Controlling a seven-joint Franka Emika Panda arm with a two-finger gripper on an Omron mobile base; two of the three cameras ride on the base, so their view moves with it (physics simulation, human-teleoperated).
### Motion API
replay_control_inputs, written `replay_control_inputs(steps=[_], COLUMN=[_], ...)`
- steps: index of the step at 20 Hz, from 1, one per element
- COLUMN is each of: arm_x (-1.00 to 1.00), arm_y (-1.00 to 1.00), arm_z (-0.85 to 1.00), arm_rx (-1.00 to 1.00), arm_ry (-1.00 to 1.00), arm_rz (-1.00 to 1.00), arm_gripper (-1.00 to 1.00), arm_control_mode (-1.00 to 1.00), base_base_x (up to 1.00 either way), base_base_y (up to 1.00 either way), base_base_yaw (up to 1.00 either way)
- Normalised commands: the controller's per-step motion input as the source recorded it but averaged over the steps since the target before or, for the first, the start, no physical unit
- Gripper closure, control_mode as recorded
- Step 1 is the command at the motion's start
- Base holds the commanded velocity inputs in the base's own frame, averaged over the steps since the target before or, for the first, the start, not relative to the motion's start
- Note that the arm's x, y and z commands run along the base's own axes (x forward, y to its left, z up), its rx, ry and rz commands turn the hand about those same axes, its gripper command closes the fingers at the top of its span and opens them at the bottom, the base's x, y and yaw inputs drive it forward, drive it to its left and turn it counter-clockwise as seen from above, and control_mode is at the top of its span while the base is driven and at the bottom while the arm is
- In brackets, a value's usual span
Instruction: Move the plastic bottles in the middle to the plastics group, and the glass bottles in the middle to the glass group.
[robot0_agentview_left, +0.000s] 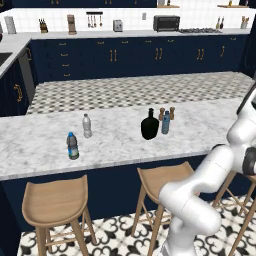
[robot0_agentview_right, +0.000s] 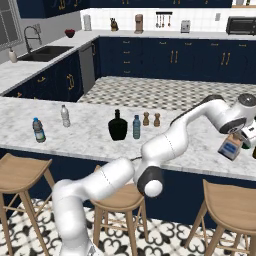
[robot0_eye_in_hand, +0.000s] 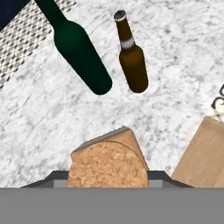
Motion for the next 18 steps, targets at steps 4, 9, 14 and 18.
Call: replay_control_inputs(steps=[4,9,14,18], arm_x=[0.29,0.18,0.19,0.21], arm_y=[0.0,0.02,0.08,0.03], arm_z=[-0.23,-0.27,-0.21,-0.28], arm_rx=[-0.1,-0.16,-0.07,0.0], arm_ry=[-0.11,-0.01,0.04,0.1], arm_rz=[-0.13,-0.08,-0.02,0.0], arm_gripper=[1.0,1.0,1.0,-1.0], arm_control_mode=[-1.0,-1.0,-1.0,-1.0], base_base_x=[0.0,0.0,0.0,0.0], base_base_y=[0.0,0.0,0.0,0.0], base_base_yaw=[0.0,0.0,0.0,0.0])
